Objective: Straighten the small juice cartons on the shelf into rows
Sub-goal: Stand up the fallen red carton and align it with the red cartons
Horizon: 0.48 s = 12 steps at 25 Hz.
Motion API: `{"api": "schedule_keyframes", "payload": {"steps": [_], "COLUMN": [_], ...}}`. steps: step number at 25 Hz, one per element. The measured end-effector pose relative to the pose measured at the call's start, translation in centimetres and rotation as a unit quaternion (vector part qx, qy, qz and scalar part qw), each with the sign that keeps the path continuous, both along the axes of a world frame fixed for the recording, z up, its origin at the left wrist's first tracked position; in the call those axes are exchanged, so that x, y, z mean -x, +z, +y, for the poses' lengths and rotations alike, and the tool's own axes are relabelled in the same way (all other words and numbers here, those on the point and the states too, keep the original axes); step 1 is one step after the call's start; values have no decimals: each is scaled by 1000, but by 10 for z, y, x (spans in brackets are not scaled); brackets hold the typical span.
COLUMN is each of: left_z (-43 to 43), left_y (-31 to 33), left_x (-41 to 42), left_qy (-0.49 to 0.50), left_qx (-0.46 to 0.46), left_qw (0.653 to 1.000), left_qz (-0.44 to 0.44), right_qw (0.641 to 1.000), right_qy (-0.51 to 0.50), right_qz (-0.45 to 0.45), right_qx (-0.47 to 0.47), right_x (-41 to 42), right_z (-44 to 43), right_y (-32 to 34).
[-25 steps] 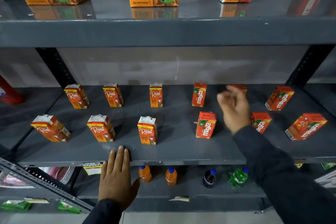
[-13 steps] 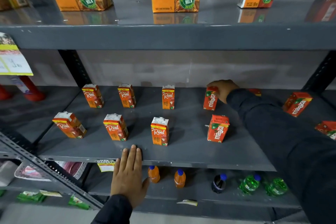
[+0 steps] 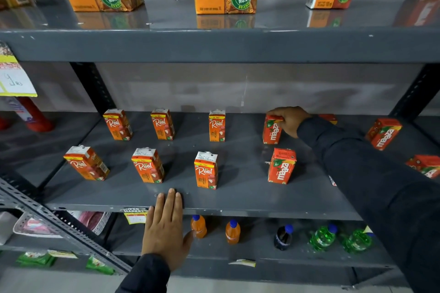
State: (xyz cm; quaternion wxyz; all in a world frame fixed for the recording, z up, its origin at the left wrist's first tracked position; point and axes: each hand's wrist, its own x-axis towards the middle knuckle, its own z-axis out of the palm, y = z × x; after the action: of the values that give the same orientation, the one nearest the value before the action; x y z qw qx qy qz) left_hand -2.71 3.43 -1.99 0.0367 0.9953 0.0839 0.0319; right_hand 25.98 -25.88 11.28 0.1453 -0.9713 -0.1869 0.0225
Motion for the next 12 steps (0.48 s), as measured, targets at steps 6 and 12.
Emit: {"api": "schedule_keyframes", "payload": {"steps": [6,12], "left_z": [1,1], "left_y": [-2,-4], "left_x": [0,0], "left_qy": [0,-5], "left_qx": [-5,7], "left_qw": [1000,1000], "left_qz": [-3,-20], "right_qw": [976,986], "right_qy": [-20,96], "right_qz": [-68,126], "right_qx": [-204,56], "right_x": [31,92], "right_z": [-1,-25], "right_y": [31,25]}}
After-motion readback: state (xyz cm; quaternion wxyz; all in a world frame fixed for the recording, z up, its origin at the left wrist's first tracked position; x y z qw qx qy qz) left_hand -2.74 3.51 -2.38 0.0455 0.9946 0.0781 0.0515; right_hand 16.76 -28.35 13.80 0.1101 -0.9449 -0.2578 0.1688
